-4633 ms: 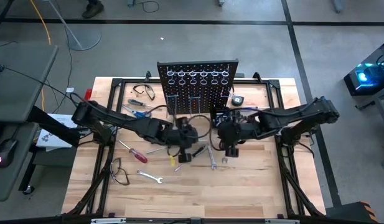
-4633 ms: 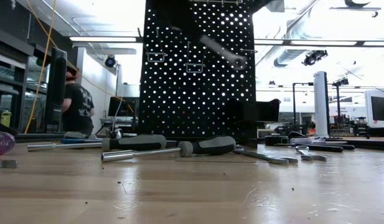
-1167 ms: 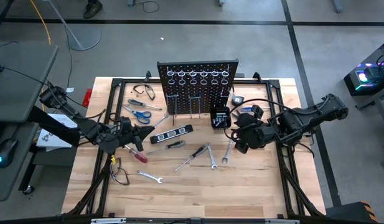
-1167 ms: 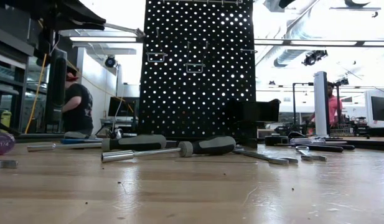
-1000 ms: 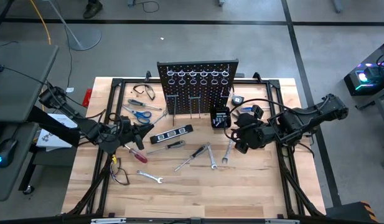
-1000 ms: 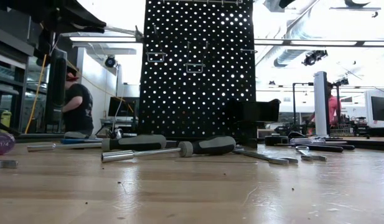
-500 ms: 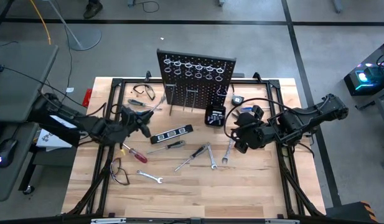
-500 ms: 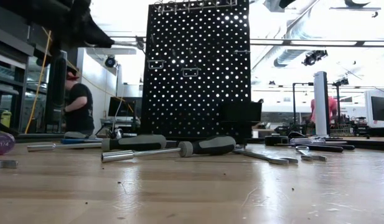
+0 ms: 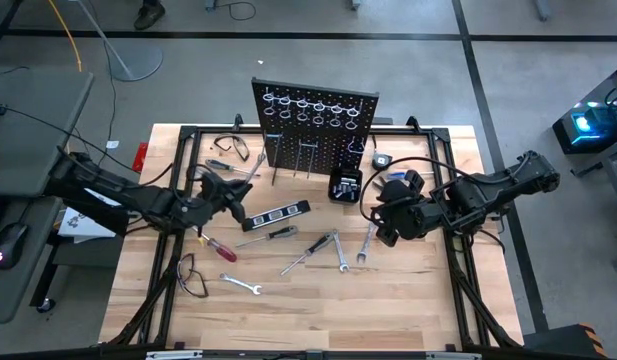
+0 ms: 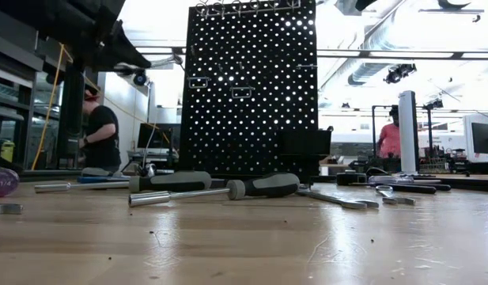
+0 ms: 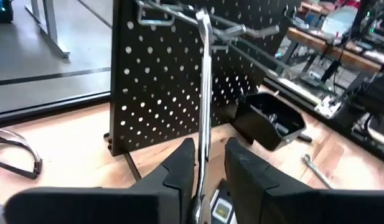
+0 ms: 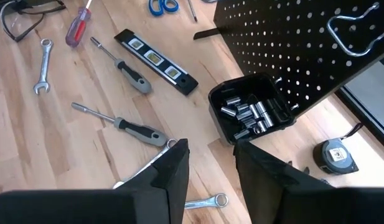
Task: Hang tools onto peg board
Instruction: Hang the silver wrench on the pegboard
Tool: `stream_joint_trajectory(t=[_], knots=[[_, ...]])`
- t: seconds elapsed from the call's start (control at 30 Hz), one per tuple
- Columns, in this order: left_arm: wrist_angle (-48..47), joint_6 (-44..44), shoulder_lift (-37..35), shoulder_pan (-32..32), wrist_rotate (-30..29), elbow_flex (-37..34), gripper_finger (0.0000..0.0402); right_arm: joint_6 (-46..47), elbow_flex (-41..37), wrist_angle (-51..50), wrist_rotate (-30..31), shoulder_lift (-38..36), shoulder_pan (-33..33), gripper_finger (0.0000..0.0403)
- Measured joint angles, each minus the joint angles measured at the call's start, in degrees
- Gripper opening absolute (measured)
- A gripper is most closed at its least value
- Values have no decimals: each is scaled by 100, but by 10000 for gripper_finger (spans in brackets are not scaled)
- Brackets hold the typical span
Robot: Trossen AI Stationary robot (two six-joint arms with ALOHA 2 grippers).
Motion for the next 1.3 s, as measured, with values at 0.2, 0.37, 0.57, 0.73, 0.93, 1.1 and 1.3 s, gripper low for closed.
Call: stream_joint_trajectory(t=[0.2, 0.37, 0.57, 0.73, 0.93, 1.1, 1.3], knots=[[-416, -431, 129, -4, 318, 0, 128, -44, 0, -43, -293, 0, 2, 124], [-825, -694, 142, -4, 465, 0, 167, -61, 0, -70, -293, 0, 2, 124], [-1110, -712, 142, -6, 484, -2, 197, -43, 0, -163, -312, 0, 0, 124], [-1090, -894, 140, -6, 483, -2, 206, 583, 0, -546, -98, 0, -59, 124], [-1082, -950, 140, -6, 512, -2, 207, 887, 0, -514, 588, 0, -430, 118], [-734, -691, 140, -6, 477, -2, 204, 680, 0, -562, 611, 0, -944, 77], [-690, 177, 135, 252, 247, 365, 163, 303, 0, -565, 133, 0, -1331, 8]])
